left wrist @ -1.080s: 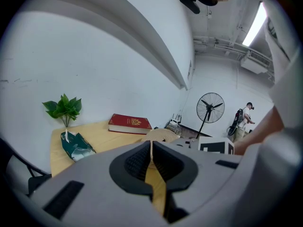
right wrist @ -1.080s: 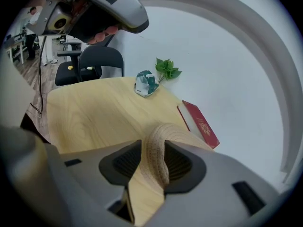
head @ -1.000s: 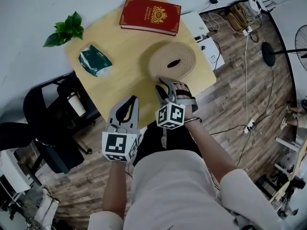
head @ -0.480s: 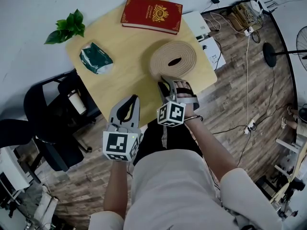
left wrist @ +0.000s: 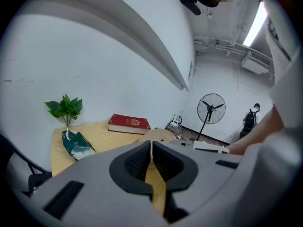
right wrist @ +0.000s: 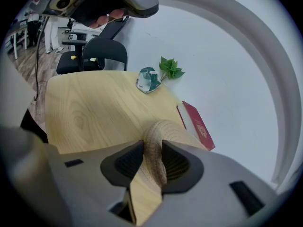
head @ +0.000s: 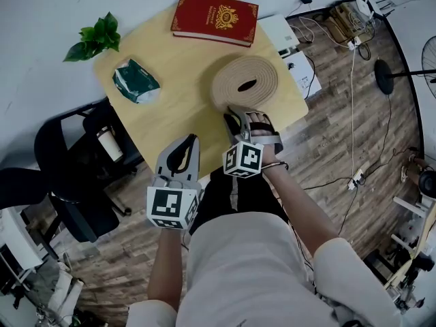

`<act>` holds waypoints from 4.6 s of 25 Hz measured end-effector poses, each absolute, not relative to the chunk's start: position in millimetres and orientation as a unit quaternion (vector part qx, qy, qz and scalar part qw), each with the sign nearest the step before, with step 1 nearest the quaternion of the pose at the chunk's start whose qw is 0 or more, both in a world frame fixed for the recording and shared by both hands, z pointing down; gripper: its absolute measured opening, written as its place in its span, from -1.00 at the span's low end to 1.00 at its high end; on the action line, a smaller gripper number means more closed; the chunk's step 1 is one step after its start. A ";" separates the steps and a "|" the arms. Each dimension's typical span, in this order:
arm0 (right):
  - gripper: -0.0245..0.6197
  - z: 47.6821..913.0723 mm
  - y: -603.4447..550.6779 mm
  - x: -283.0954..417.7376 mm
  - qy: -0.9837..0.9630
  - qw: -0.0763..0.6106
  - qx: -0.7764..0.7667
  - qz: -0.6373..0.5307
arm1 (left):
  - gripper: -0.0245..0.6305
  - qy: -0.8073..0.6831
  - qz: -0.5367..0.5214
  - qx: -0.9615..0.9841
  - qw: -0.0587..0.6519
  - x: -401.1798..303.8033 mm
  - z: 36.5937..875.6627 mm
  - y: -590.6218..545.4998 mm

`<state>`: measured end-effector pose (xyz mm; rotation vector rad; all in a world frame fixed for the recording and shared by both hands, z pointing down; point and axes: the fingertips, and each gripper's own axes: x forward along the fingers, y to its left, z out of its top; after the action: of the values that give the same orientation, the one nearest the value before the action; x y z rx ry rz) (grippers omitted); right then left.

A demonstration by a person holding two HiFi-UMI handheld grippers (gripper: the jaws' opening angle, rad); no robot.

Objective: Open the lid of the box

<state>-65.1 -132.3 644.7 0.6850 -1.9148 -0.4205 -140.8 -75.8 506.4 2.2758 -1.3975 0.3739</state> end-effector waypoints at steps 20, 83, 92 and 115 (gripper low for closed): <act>-0.59 640.3 -131.7 -64.2 -0.810 0.498 0.277 -0.139 | -0.88 -0.506 0.132 0.824 0.219 -141.3 503.8 -73.3; -0.68 519.7 -142.9 -44.2 -0.839 0.390 0.358 -0.126 | -0.88 -0.494 0.105 0.843 0.184 -112.6 456.1 -92.4; -0.68 498.2 -144.2 -36.7 -0.840 0.370 0.379 -0.121 | -0.88 -0.490 0.100 0.848 0.176 -110.7 449.3 -89.6; -0.68 446.0 -134.2 7.6 -0.857 0.280 0.428 -0.059 | -0.88 -0.494 0.102 0.850 0.152 -92.0 428.2 -72.9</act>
<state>7.6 -134.2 446.0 1.1472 -2.2988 -0.1574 -92.0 -72.9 428.2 2.4382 -1.4185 0.2941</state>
